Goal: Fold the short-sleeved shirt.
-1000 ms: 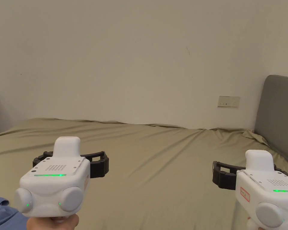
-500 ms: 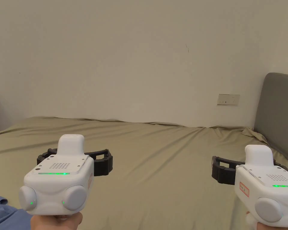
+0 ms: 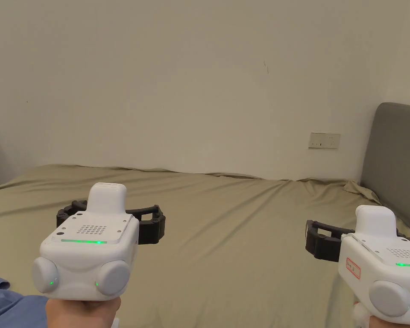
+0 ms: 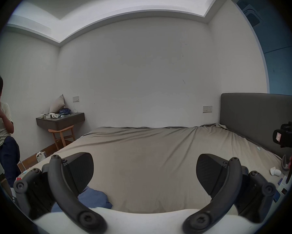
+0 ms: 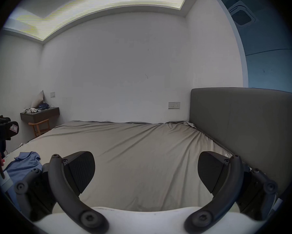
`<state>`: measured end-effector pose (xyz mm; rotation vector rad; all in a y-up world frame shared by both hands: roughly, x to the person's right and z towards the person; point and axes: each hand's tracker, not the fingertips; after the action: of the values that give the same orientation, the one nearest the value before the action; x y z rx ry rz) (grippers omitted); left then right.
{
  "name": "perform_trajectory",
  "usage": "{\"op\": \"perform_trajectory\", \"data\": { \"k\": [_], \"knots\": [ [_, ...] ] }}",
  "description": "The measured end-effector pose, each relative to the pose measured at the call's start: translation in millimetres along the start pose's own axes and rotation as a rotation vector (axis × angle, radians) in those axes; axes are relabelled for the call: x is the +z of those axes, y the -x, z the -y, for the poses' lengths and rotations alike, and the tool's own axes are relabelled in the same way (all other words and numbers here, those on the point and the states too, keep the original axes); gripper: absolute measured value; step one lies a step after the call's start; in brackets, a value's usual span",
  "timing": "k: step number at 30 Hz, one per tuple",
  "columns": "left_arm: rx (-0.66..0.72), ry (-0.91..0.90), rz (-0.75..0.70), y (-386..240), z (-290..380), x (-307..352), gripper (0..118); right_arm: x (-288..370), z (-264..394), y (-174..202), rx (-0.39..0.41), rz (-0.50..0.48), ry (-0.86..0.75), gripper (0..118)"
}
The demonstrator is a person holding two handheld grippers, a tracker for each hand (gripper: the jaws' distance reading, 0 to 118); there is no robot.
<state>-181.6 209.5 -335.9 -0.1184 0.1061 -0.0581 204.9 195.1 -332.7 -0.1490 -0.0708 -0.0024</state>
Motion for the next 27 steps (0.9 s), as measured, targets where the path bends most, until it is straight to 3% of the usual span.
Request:
{"op": "perform_trajectory", "data": {
  "k": [9,10,11,12,13,14,16,20,23,27],
  "knots": [
    [0.011,0.003,-0.011,3,2,4,118,3,-2,-1,0.008,0.008,0.011,116],
    [0.004,0.009,-0.012,3,2,5,116,5,-3,-1,0.016,0.013,0.032,83],
    [-0.005,0.015,-0.027,2,2,6,96,8,-3,0,0.02,0.008,0.034,32],
    [-0.019,0.015,-0.036,2,2,7,51,9,-3,1,0.032,0.011,0.03,3],
    [-0.025,0.008,-0.039,2,2,8,13,7,-1,2,0.052,0.029,0.034,2],
    [-0.027,0.006,-0.034,2,2,8,1,5,2,3,0.063,0.051,0.022,2],
    [-0.059,-0.015,-0.116,3,4,8,0,2,8,3,0.058,0.017,0.068,2],
    [-0.037,0.018,-0.051,19,3,13,0,6,8,18,0.086,-0.017,0.066,2],
    [-0.042,0.026,-0.083,48,2,29,0,7,2,47,0.1,-0.131,0.07,2],
    [-0.021,0.057,-0.208,109,14,63,0,9,-1,113,0.155,-0.302,0.048,2]
  ]
}}
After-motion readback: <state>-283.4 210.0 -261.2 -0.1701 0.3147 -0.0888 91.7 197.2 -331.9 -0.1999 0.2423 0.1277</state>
